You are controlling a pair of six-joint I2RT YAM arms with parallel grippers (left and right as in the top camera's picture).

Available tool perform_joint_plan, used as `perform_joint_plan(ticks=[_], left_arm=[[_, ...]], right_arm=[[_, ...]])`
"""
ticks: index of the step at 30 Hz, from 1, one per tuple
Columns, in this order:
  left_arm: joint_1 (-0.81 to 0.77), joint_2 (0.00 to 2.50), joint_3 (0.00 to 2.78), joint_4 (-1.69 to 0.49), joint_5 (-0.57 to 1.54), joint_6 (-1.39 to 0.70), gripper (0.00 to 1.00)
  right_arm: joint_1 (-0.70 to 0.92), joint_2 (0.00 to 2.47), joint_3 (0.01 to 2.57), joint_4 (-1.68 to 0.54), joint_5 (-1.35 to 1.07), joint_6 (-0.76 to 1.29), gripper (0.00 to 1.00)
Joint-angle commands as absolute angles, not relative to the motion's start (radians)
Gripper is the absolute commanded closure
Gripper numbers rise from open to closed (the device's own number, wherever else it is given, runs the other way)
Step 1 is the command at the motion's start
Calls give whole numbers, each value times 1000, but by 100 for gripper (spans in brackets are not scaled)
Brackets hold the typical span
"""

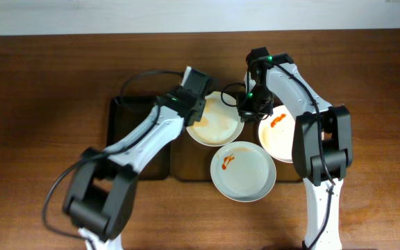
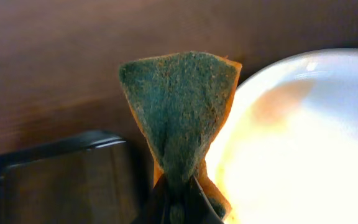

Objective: Clean dirty plates on tray and stack at the side
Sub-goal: 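Return the sponge with left gripper to the black tray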

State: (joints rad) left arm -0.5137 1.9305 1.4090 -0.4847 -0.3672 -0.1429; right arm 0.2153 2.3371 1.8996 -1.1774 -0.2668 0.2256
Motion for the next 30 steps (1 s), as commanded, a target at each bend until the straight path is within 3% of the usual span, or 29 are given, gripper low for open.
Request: perform_joint_plan(ticks=[1,3,6,11,16,22,23,24,26,28,30], left_arm=[[-458,1777,1445,-698,-379,-199,100],[-369,1774,1443,-868,-376,-268,100],[-207,1774,1441,-1026,-166,-276,100],[-199,1774,1408,-1049,-181,-276,100],[-199,1774,1166,-739,-277,-273,100],[-199,1853,1042,-450,-205,-269,100],[-199,1868,1042,-426,-205,-269,94],[-199,1872,1042,-415,-205,-269,82],[-199,1872,1042,-416,-186,-269,24],[-199,1872,1042,-411,-187,-268,18],[-199,1872,1049,-394,-188,-268,14]], right_arm=[[208,2348,1901,-1180,-251,218,82],[208,2348,1901,-1181,-252,218,70],[208,2348,1901,-1181,-252,218,57],[208,2348,1901,-1181,-251,218,42],[210,2348,1901,-1182,-251,218,42],[214,2348,1901,-1182,-251,217,43],[218,2348,1901,-1182,-251,217,54],[218,2348,1901,-1182,-250,217,57],[218,2348,1901,-1177,-212,218,65],[219,2348,1901,-1159,-175,217,68],[229,2348,1901,-1151,-174,214,84]])
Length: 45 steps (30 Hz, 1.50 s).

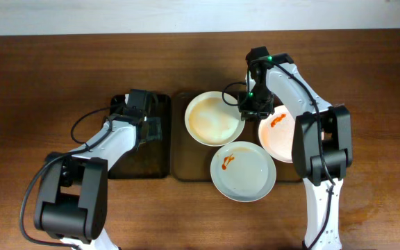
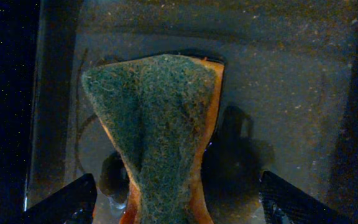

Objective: Clean dirty plates on tray and stack at the side
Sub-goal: 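Return the sponge with left gripper to the black tray, then carry the cleaned plate with right gripper to the table's right side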

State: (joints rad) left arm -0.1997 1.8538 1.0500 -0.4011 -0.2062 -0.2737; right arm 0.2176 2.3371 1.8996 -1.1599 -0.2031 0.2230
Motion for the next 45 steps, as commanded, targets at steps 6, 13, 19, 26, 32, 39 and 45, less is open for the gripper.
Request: perform_joint_plan(ticks=[6,13,19,26,32,39,45], left_arm=[[-199,1872,1052,-405,-198,-268,0],[-199,1872,1052,-405,-198,-268,0],[-199,1872,1052,-405,-198,-268,0],[-199,1872,1052,-405,-198,-268,0],[-200,1872,1052,-405,-198,-268,0],[-200,1872,1052,-405,-198,-268,0],[-200,1872,1052,-405,-198,-268,0]], right_arm=[[274,2215,1915,-1103,-81,128,96],[445,1930,1915,-1185,335,189,96],[662,1932,1882,-1357,888,752,96],[784,1937,1773,-1327,1149,761,96],[723,1937,1773,-1266,936,711,96],[281,1935,1775,-1118,-66,392,96],[-274,1935,1775,-1175,-292,291,96]])
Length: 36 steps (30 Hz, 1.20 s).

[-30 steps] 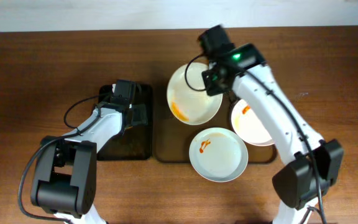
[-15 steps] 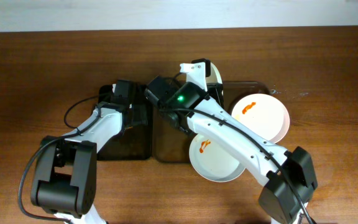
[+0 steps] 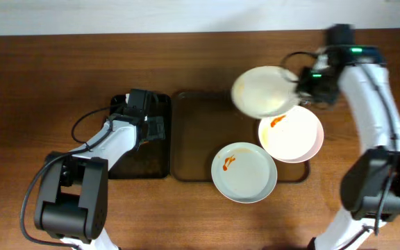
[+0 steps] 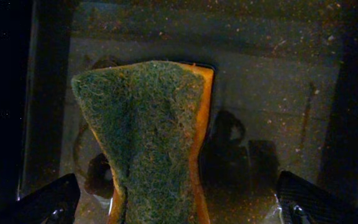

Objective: Clean dirty plates on tray and stack at the side
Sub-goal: 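Carry the cleaned plate with right gripper to the table's right side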

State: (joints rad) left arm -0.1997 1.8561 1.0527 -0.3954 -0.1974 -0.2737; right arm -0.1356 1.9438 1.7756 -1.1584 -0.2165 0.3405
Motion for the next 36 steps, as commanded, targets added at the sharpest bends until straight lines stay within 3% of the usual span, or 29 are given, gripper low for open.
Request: perform_joint_plan(ticks=[1,4,7,9,15,17,18,20,21,25,27,31,32,36], left_arm=[[-200,1872,1052,-405,-198,-268,0],[-200,1872,1052,-405,-198,-268,0],[-200,1872,1052,-405,-198,-268,0],[-200,1872,1052,-405,-198,-268,0],[-200,1872,1052,-405,-198,-268,0],[-200,1872,1052,-405,-198,-268,0],[-200,1872,1052,-405,-198,-268,0],[-200,1872,1052,-405,-198,-268,0],[-200,1872,1052,-405,-198,-268,0],[-200,1872,1052,-405,-198,-268,0],[-200,1872,1052,-405,-198,-268,0],[-200,1872,1052,-405,-198,-268,0],[-200,1872,1052,-405,-198,-268,0],[-200,1872,1052,-405,-198,-268,0]], right_arm=[[-357,1935,1775,-1177,-292,292,96],[-620,1937,1774,-1137,-273,292,96],[-770,1938,1773,-1096,-192,292,96],[-793,1938,1737,-1083,-66,292,96],[-772,1939,1397,-759,-97,296,96],[-772,1939,1377,-740,-97,295,94],[-772,1939,1377,-748,-113,295,65],[-772,1936,1399,-792,-205,258,41],[-767,1934,1446,-844,-230,240,38],[-619,1860,1751,-1335,-233,220,42],[-511,1760,1750,-1448,-236,186,41],[-284,1711,1749,-1612,-208,127,42],[-179,1708,1718,-1627,-204,130,46],[96,1662,1425,-1578,-120,265,47]])
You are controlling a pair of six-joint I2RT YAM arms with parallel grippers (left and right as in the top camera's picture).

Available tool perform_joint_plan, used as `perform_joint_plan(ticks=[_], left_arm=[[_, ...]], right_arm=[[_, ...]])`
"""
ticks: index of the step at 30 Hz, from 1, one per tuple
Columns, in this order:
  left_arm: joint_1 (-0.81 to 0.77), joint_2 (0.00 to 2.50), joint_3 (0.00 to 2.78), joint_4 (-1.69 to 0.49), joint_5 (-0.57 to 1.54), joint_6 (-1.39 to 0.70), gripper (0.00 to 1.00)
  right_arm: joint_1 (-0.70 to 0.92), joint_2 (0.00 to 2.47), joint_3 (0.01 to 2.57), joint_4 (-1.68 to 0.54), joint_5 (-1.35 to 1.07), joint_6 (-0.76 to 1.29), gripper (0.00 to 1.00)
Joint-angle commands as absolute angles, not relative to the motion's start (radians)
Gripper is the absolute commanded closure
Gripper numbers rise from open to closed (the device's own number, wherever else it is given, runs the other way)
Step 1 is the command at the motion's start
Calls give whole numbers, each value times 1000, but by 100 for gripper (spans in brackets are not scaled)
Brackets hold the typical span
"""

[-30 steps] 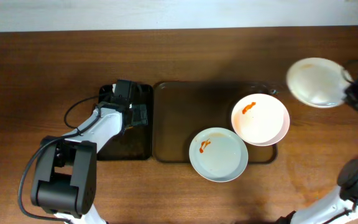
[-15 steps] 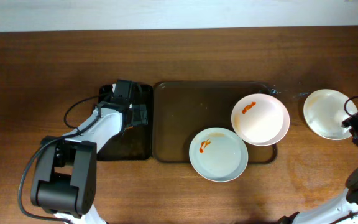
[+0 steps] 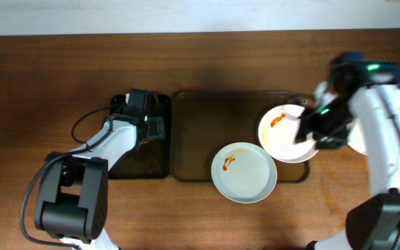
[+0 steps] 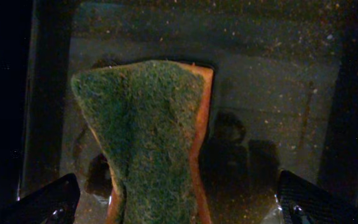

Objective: Clean dirty plates on tray and stack at the side
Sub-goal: 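Carry the cleaned plate with right gripper to the table's right side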

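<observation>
A green-topped orange sponge (image 4: 145, 137) lies in the small black tray (image 4: 272, 106). My left gripper (image 4: 179, 208) stands open over it, fingers (image 4: 48, 205) wide on either side. On the large dark tray (image 3: 200, 132) sit two white plates with red smears: one at the right (image 3: 283, 135), one at the front (image 3: 244, 171). My right gripper (image 3: 310, 130) is low at the right plate's right rim; its jaws do not show. A white plate edge (image 3: 357, 142) peeks out under the right arm, just right of the tray.
The small black tray (image 3: 151, 156) sits against the large tray's left edge. The left arm's cable loops over the table at the far left. The right arm reaches across the table to the right of the large tray.
My right arm has moved from the back of the large tray to its right side. The plate it held there is gone; a white edge shows under the arm. The left gripper is unchanged.
My left gripper was shut on the sponge at the back plate, with the right gripper at that plate's rim. Then the left was open over the sponge in the small tray. Later the right held that plate up at the back right; now it is beside the tray.
</observation>
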State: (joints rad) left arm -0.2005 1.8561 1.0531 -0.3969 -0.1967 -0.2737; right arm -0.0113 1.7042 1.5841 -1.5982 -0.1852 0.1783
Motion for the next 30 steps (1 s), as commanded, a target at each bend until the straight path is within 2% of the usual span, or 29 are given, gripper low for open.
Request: perform_joint_plan(ticks=[1,6,8,9,14,21,22,23,27,30], left_arm=[[-200,1872,1052,-405,-198,-268,0],[-201,1872,1052,-405,-198,-268,0],[-200,1872,1052,-405,-198,-268,0],[-201,1872,1052,-405,-198,-268,0],[-201,1872,1052,-405,-198,-268,0],[-201,1872,1052,-405,-198,-268,0],[-201,1872,1052,-405,-198,-268,0],[-201,1872,1052,-405,-198,-268,0],[-201,1872,1052,-405,-198,-268,0],[-201,1872,1052,-405,-198,-268,0]], right_arm=[[130,1634,1350,-1548,-120,290,47],[247,1463,1002,-1292,-181,463,48],[256,1461,901,-1135,-180,535,58],[256,1461,879,-1082,-180,547,67],[256,1461,833,-933,-142,604,71],[255,1461,812,-934,-195,645,71],[255,1461,812,-934,-195,645,80],[255,1461,812,-933,-195,645,94],[255,1461,812,-895,-168,645,96],[255,1461,837,-781,-169,645,96]])
